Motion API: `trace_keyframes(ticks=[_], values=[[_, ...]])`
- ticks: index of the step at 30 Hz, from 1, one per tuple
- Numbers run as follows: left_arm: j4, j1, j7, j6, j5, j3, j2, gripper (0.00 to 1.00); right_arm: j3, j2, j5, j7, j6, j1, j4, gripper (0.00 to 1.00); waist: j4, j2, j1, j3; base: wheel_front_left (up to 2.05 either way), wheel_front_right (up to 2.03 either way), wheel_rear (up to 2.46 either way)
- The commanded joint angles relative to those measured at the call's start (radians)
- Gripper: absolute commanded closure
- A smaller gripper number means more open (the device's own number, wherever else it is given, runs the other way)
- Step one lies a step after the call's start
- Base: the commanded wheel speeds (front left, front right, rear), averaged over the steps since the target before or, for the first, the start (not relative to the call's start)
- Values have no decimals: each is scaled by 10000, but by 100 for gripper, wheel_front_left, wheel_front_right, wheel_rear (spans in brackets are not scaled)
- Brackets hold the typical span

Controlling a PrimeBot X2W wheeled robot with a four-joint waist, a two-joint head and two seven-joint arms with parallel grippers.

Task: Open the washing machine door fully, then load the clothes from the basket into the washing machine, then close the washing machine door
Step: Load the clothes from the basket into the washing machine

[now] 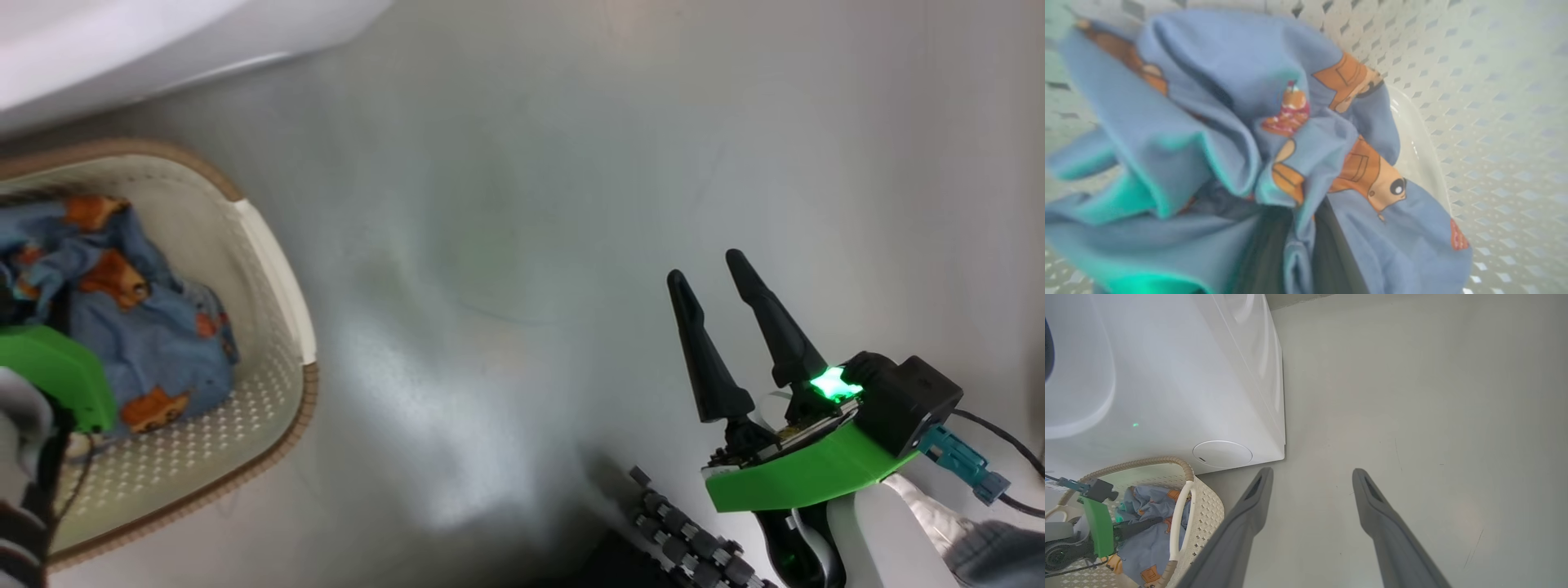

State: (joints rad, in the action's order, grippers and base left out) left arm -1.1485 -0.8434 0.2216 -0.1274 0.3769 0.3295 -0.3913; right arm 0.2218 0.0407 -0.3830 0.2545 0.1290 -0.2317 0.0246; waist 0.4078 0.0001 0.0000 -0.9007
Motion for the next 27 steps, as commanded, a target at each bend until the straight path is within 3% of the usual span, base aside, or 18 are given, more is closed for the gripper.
trace_keyframes(ticks=[1, 5, 18, 27], values=[[40, 385, 191, 72, 86, -247, -179, 100, 99, 95, -74, 72, 17, 198, 76, 0, -412, -1, 0, 473, 0, 0, 0], [469, 965, 379, 169, 261, -439, 205, 100, -125, 95, 96, 72, 17, 160, -158, 0, -941, -1, 0, 1281, 0, 0, 0], [4678, 4819, 400, 950, 86, -1857, 1478, 100, -751, 95, 854, 72, 17, 1083, -1067, 0, -2655, -1, 0, 4991, 0, 0, 0], [6627, 6967, 401, 1348, -433, -2357, 2327, 100, -1091, 95, 1105, 72, 17, 2238, -1305, 0, -3280, -1, 0, 6941, 0, 0, 0]])
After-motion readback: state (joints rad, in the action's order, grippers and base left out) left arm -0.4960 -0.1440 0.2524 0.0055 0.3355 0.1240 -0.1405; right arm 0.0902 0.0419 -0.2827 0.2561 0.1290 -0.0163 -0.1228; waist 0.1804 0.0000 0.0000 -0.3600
